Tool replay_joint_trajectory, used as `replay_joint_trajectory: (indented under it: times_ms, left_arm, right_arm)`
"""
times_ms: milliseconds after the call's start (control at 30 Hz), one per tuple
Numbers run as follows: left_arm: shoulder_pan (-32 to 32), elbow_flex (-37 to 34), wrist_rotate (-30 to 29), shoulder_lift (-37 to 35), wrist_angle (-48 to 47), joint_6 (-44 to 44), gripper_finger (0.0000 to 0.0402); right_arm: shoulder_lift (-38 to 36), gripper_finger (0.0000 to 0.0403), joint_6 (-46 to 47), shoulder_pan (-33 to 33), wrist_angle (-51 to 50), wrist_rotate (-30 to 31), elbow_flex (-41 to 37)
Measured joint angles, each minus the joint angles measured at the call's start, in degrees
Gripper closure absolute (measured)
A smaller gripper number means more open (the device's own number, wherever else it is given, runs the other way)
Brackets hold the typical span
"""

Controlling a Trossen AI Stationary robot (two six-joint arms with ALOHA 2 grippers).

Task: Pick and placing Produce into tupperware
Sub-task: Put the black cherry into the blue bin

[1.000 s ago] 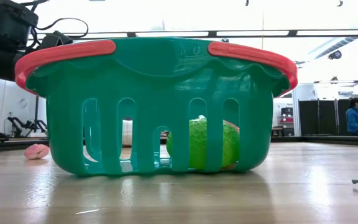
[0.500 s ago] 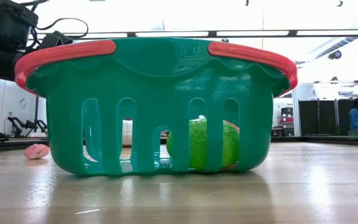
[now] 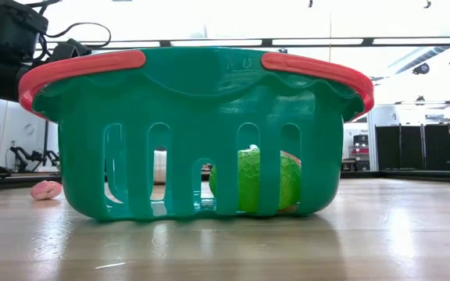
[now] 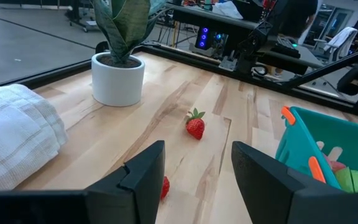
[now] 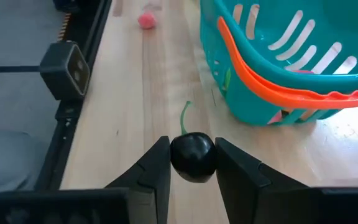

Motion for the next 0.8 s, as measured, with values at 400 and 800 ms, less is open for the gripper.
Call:
replay_joint_trajectory:
  times_ms: [400, 800]
  left_arm:
    - [-0.01, 0.0, 0.0, 0.0, -0.01, 0.0, 0.0228]
    - [0.0, 0.0, 0.0, 0.0, 0.0, 0.0, 0.0228]
  right_arm:
    - [-3.38, 0.0305, -2.62, 1.03, 0.57, -0.21, 0.02]
    - [-3.4, 0.0305, -3.67, 0.88, 0.55, -0.07, 0.02]
